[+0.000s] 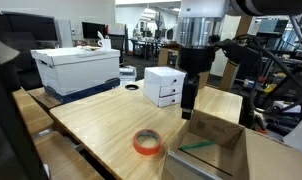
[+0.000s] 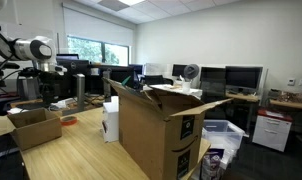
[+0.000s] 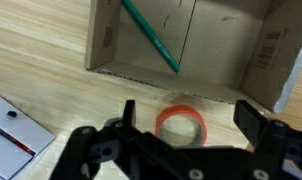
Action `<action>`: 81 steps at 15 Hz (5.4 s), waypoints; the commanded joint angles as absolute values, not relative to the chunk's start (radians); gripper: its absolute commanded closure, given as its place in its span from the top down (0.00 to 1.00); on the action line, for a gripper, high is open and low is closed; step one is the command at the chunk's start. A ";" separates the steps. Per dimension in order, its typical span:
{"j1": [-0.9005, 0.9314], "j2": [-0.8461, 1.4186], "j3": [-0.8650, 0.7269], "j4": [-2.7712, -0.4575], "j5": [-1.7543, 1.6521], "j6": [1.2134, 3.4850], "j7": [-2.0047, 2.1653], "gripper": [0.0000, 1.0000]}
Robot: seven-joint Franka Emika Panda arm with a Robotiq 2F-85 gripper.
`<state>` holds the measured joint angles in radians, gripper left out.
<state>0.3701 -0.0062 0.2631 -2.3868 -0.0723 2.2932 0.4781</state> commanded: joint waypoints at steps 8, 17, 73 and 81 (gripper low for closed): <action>0.386 -0.001 0.365 -2.510 0.009 2.398 0.501 1.00; 0.430 0.129 0.390 -2.479 0.028 2.521 0.618 1.00; 0.414 0.101 0.380 -2.525 -0.002 2.533 0.172 1.00; 0.425 0.099 0.401 -2.527 -0.003 2.532 0.176 1.00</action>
<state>0.4185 0.1376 0.3884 -2.4922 -0.0213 2.5168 0.1650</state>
